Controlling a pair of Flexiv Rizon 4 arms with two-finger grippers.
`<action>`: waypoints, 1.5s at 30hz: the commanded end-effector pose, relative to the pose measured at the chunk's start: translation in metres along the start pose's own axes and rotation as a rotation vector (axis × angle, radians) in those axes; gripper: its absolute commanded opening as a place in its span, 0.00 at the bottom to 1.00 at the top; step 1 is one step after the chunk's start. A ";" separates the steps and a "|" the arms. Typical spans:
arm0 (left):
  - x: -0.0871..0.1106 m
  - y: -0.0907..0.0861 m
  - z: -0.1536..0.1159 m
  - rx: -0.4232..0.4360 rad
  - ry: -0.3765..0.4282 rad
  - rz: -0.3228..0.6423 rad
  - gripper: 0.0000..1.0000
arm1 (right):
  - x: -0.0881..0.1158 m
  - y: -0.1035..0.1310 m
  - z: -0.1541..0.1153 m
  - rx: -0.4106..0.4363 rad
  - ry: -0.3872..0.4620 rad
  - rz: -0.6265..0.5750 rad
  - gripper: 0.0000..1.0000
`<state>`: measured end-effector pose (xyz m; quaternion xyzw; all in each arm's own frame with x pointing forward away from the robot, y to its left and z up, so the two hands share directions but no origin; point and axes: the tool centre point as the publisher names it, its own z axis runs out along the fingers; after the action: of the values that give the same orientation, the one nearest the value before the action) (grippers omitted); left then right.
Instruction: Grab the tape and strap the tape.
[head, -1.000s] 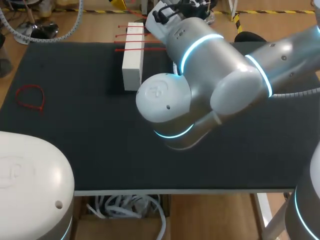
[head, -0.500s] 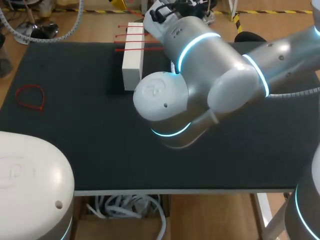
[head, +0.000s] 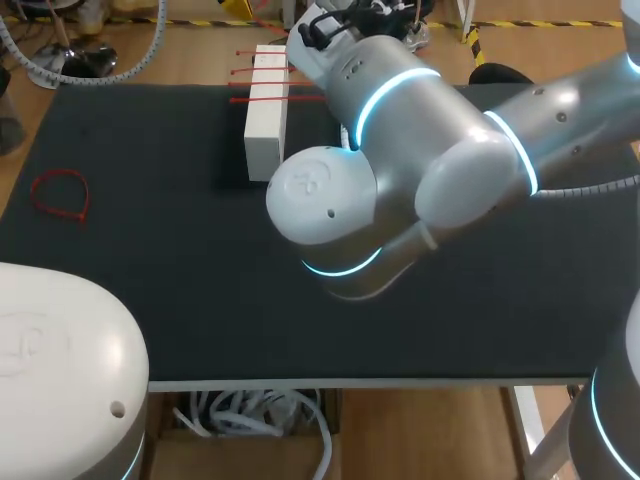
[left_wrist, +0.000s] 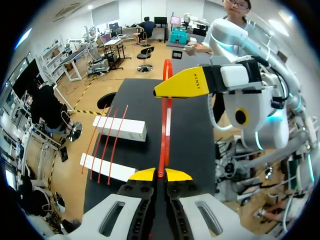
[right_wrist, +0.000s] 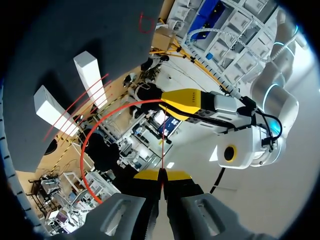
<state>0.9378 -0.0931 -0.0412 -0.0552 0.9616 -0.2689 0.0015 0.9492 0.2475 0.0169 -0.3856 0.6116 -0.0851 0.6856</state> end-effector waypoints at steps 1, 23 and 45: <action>0.000 -0.001 -0.001 -0.005 0.000 -0.001 0.00 | -0.003 0.000 0.003 0.001 0.007 -0.004 0.00; 0.000 -0.001 -0.001 -0.005 0.000 -0.001 0.00 | -0.005 0.008 0.006 -0.015 0.006 -0.014 0.00; 0.000 -0.001 -0.001 -0.005 0.000 -0.001 0.00 | -0.009 0.011 0.007 -0.019 0.002 0.013 0.00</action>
<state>0.9378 -0.0930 -0.0412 -0.0552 0.9616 -0.2688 0.0015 0.9506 0.2624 0.0145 -0.3860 0.6130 -0.0732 0.6854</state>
